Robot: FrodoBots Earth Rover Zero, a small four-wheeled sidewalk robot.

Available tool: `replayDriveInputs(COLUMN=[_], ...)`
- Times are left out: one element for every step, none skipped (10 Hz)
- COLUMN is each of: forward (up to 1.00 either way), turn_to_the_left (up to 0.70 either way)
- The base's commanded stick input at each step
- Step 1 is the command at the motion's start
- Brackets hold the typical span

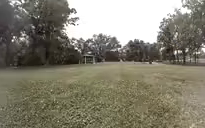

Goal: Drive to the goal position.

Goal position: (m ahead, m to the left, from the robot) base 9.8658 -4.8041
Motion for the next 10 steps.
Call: replayDriveInputs(forward=[0.70, 0.70, 0.70, 0.70, 0.70, 0.70, 0.70, 0.70, 0.70, 0.70], turn_to_the_left=[-0.14, -0.14, -0.14, -0.03, -0.13, 0.00, 0.00, 0.00, 0.00, 0.00])
